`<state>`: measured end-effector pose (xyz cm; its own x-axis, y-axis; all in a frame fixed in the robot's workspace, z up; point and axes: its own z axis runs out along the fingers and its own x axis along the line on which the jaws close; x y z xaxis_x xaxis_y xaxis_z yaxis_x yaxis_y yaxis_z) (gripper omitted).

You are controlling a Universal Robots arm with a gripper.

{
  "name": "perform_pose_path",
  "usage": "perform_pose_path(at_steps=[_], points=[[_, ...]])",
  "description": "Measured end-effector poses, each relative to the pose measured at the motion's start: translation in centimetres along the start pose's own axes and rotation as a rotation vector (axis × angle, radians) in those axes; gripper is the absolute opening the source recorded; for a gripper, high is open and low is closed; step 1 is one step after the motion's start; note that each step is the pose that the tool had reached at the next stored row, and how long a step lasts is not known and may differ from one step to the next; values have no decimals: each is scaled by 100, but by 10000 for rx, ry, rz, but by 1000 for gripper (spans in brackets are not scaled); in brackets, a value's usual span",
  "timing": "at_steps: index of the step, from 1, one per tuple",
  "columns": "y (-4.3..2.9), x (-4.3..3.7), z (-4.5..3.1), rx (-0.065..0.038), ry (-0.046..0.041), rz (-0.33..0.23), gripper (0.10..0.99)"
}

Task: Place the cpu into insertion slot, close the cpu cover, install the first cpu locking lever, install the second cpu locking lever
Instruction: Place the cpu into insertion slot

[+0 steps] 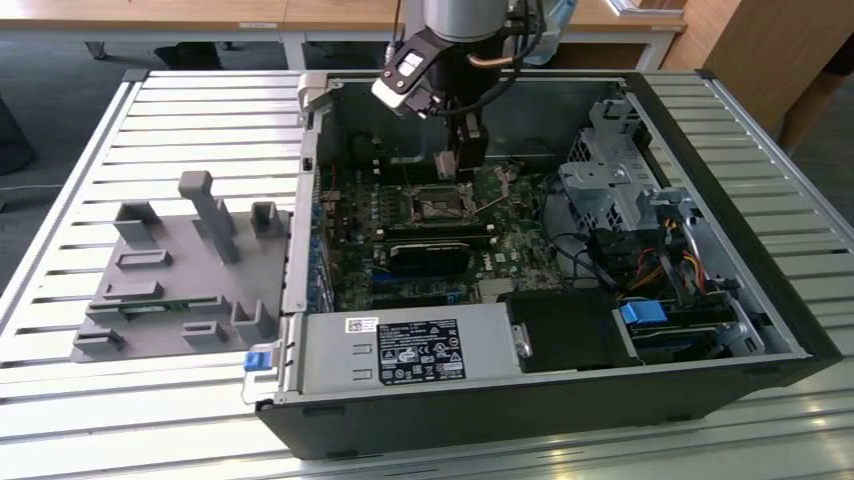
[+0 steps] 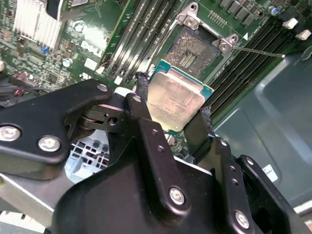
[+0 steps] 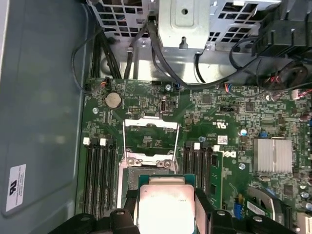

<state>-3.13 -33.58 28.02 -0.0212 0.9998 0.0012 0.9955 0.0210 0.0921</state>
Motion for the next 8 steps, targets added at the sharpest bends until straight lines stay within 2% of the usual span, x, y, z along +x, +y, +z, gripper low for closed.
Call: perform_pose_path(at_steps=[8], points=[[-15,10,144,-1,0,0,541]])
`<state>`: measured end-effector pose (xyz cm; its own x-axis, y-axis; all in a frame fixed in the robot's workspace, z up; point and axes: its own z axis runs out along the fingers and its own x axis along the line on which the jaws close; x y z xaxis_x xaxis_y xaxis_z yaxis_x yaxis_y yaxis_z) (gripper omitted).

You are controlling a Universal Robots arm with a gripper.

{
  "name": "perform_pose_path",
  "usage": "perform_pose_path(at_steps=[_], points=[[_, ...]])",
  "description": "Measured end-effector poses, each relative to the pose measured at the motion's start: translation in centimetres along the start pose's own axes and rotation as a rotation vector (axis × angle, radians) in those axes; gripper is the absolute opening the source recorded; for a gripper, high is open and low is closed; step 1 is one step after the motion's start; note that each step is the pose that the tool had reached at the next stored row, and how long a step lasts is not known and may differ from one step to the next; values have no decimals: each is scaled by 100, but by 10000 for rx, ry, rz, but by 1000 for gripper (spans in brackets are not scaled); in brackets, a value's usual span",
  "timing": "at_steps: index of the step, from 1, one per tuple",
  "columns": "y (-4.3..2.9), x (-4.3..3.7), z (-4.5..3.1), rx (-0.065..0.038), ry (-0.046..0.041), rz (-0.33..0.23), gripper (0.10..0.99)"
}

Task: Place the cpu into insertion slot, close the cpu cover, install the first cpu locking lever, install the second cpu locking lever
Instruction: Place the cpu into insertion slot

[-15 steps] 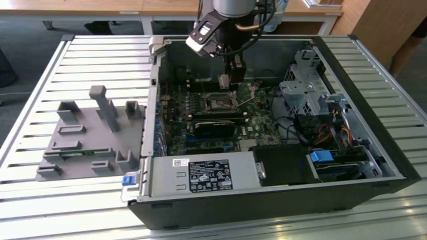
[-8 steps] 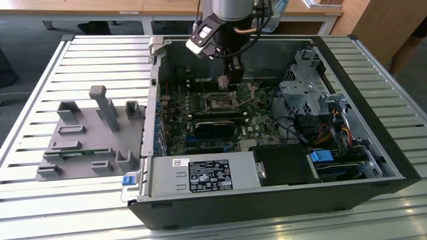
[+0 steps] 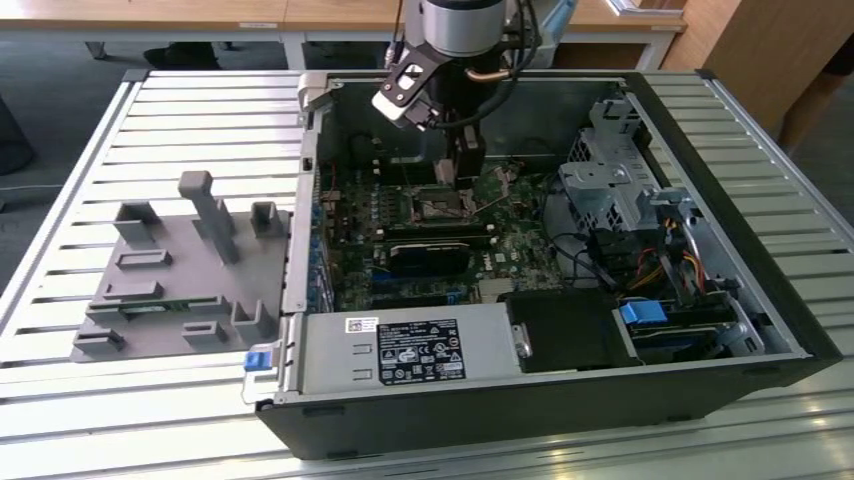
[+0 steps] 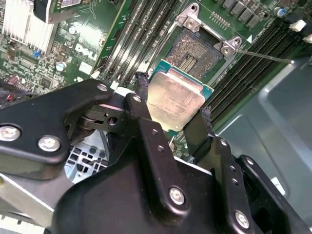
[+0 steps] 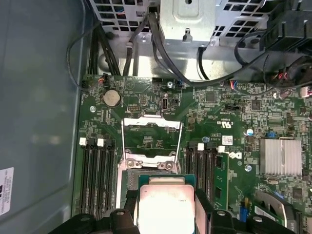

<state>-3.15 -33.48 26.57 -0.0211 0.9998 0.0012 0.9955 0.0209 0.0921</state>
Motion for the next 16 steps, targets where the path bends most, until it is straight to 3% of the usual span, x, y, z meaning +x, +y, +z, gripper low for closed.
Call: perform_pose_path(at_steps=[6,16], points=[[-12,21,102,-2,-17,-2,541],[-24,58,187,-2,-54,28,541]])
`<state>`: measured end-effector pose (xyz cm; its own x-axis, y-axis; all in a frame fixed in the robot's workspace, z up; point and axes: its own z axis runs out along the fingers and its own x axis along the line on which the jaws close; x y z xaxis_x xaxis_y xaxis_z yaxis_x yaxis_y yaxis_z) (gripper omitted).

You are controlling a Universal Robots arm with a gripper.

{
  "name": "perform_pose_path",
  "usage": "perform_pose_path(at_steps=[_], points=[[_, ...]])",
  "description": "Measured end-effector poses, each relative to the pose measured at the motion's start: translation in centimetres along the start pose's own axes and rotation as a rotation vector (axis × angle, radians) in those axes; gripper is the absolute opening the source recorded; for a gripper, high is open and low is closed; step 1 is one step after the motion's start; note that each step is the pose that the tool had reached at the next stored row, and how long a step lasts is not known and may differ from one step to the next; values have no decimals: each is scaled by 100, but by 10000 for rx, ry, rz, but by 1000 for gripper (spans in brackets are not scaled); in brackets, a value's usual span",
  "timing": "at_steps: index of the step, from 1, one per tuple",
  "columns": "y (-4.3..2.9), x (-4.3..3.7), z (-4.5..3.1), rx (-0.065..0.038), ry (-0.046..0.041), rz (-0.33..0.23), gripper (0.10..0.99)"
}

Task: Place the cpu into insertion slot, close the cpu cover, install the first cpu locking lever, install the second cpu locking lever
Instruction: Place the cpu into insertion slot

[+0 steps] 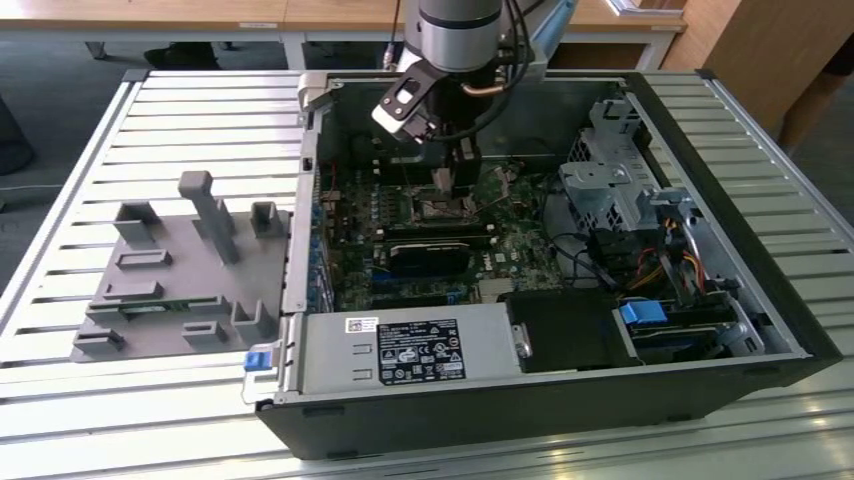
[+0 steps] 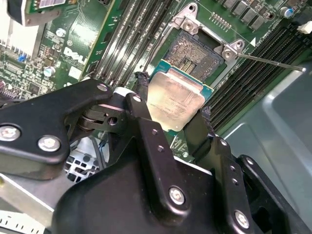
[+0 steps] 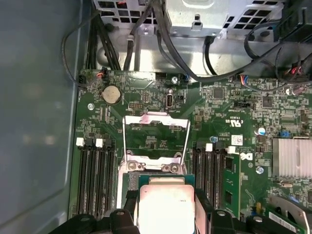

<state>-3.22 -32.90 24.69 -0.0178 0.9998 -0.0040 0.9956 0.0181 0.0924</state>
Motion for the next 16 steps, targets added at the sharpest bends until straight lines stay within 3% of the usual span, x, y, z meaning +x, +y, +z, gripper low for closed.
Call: perform_pose_path(at_steps=[16], points=[[-67,46,203,0,-12,129,541]])
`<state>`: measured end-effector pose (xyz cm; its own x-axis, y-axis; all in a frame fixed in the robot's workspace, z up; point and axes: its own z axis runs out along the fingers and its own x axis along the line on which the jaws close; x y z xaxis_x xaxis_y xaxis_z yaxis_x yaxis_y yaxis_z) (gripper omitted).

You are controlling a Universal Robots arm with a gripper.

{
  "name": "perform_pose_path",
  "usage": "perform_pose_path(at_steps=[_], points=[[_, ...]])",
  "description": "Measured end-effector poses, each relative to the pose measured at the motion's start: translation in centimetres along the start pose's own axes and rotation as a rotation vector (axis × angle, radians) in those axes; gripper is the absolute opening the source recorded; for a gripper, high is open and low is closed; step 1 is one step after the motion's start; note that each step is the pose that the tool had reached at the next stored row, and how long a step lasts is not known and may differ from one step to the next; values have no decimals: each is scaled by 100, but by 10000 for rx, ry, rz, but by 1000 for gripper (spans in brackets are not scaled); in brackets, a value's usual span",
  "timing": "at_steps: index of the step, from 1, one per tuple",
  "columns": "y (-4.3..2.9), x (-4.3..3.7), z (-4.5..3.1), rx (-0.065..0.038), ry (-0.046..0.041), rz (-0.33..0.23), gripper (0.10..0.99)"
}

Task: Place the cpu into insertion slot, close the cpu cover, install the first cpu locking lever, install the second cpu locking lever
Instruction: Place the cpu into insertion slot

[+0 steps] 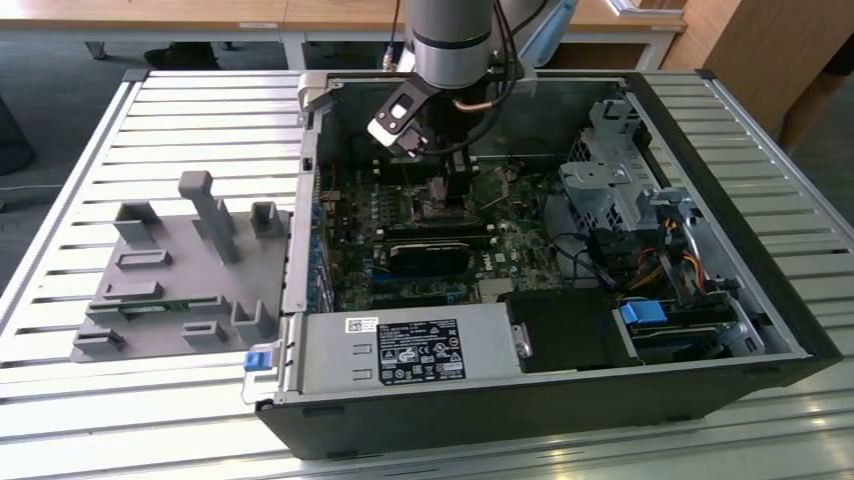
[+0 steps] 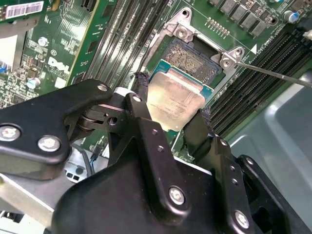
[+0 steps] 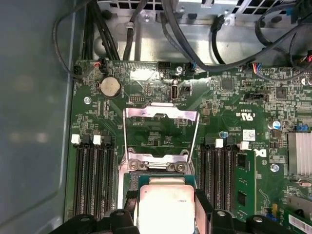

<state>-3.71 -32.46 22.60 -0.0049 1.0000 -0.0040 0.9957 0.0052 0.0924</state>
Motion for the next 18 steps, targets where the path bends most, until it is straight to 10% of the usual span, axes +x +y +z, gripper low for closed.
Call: perform_pose_path(at_steps=[18], points=[[-53,45,91,0,-2,21,541]])
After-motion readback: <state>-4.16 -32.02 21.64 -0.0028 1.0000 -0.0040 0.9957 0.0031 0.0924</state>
